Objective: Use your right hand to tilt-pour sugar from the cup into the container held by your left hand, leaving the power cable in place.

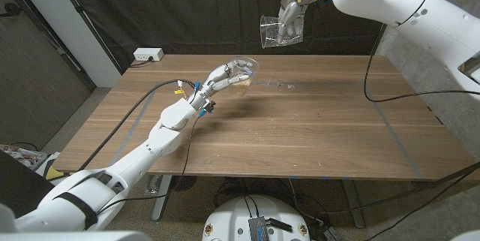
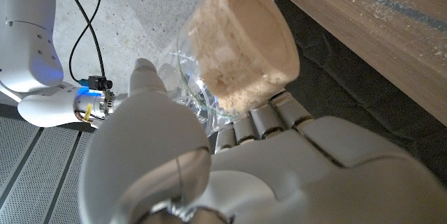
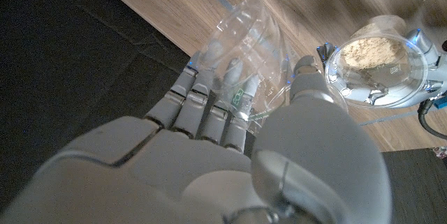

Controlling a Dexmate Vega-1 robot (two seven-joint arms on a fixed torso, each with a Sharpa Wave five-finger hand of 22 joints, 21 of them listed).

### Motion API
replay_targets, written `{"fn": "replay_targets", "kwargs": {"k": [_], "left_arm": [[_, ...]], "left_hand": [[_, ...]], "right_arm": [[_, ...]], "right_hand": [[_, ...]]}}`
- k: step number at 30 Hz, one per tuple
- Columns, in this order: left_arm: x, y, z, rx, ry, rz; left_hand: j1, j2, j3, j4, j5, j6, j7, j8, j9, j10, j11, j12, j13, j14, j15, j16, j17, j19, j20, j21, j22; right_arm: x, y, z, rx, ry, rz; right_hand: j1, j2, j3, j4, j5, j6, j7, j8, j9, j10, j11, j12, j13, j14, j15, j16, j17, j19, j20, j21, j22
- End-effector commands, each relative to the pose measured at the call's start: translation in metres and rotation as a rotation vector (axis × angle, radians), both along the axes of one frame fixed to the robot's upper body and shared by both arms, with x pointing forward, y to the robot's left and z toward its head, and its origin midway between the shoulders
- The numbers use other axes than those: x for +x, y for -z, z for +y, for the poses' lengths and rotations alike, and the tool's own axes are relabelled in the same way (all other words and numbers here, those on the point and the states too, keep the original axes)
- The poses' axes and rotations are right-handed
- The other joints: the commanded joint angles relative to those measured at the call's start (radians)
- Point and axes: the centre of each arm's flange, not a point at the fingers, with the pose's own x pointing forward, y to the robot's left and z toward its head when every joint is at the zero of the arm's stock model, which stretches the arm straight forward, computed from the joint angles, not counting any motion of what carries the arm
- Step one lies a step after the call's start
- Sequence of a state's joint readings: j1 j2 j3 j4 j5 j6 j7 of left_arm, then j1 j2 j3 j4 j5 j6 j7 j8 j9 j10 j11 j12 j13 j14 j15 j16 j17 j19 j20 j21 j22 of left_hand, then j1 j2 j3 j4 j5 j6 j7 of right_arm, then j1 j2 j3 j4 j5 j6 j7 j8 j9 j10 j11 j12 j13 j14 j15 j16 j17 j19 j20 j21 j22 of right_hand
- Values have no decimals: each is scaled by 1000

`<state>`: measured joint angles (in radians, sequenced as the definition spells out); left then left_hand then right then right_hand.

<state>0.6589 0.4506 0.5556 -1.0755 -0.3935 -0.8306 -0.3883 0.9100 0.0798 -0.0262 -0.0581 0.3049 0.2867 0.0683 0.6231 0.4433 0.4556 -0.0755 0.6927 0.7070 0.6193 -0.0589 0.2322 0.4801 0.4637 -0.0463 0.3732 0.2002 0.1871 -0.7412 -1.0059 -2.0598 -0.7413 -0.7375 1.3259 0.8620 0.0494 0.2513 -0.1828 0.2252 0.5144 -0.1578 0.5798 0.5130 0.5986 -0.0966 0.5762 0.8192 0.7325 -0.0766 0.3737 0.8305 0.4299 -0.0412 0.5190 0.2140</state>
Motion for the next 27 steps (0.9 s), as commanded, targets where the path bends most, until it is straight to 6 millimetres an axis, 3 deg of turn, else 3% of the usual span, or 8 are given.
{"fn": "replay_targets", "kwargs": {"k": [1, 5, 9, 15, 19, 23, 25, 27], "left_arm": [[-3, -5, 5, -52, 11, 8], [-2, -6, 6, -65, 12, 14], [-3, -9, 7, -75, 8, 11], [-3, -13, 8, -87, 7, 15], [-4, -16, 9, -97, 12, 17], [-4, -18, 11, -107, 19, 22], [-5, -19, 12, -109, 18, 22], [-6, -21, 12, -106, 14, 19]], "left_hand": [[-1, 0, -5, -4, 8, -3, -26, -6, 4, -22, -7, 2, -8, -9, -90, -4, 7, -2, -17, -3, 2], [-13, -3, -12, 2, 5, -9, -50, -9, 5, -24, -16, -2, -17, -20, -96, -10, 8, -3, -18, -3, 2], [-17, -2, -15, 4, 4, -11, -54, -10, 6, -27, -21, -5, -22, -23, -98, -13, 8, -3, -18, -4, 3], [-32, -1, -23, 13, -2, -8, -97, -12, 1, -26, -40, -10, -37, -25, -112, -17, 8, -5, -20, -4, 3], [-37, 0, -25, 17, -4, -8, -100, -13, 0, -28, -44, -13, -41, -26, -114, -18, 8, -6, -19, -4, 4], [-51, 0, -31, 25, -11, -8, -122, -13, -2, -28, -64, -18, -50, -23, -125, -20, 8, -6, -22, -3, 4], [-64, 3, -36, 33, -17, -13, -150, -15, -4, -27, -79, -22, -58, -21, -129, -21, 7, -7, -22, -3, 4], [-68, 4, -38, 35, -20, -13, -154, -16, -6, -27, -82, -24, -62, -20, -136, -22, 7, -7, -23, -3, 4]], "right_arm": [[2, 7, -35, 208, -23, -51], [3, 11, -44, 267, -41, -78], [5, 14, -54, 332, -49, -98], [8, 20, -68, 424, -66, -132], [11, 27, -74, 477, -88, -136], [15, 35, -78, 527, -114, -146], [16, 38, -80, 552, -124, -158], [18, 40, -83, 579, -132, -165]], "right_hand": [[3, 24, 37, 45, -2, 18, -9, -7, -2, 2, 5, -4, 0, 9, -155, -3, 0, 5, -23, 5, 0], [-13, 22, 32, 53, -7, 4, -10, -18, -8, -2, 4, -12, -5, 9, -155, -8, -4, 5, -23, 4, 0], [-16, 22, 32, 53, -10, 0, -15, -23, -12, -2, -4, -17, -9, 10, -157, -10, -6, 1, -26, 3, -1], [-21, 22, 31, 55, -15, -5, -18, -29, -18, -3, -1, -21, -9, 11, -157, -12, -8, 0, -28, 2, -1], [-23, 22, 31, 55, -17, -6, -19, -31, -20, -4, -2, -23, -10, 11, -157, -13, -8, 0, -28, 2, -1], [-26, 23, 30, 55, -21, -4, -21, -33, -22, -2, -4, -24, -11, 11, -157, -14, -9, 0, -30, 2, -1], [-27, 22, 30, 55, -23, -3, -20, -33, -24, -3, -4, -26, -12, 11, -157, -14, -9, 0, -30, 2, -1], [-27, 22, 30, 55, -25, -3, -20, -34, -25, -2, -1, -27, -13, 11, -157, -14, -8, 1, -31, 2, -1]]}}
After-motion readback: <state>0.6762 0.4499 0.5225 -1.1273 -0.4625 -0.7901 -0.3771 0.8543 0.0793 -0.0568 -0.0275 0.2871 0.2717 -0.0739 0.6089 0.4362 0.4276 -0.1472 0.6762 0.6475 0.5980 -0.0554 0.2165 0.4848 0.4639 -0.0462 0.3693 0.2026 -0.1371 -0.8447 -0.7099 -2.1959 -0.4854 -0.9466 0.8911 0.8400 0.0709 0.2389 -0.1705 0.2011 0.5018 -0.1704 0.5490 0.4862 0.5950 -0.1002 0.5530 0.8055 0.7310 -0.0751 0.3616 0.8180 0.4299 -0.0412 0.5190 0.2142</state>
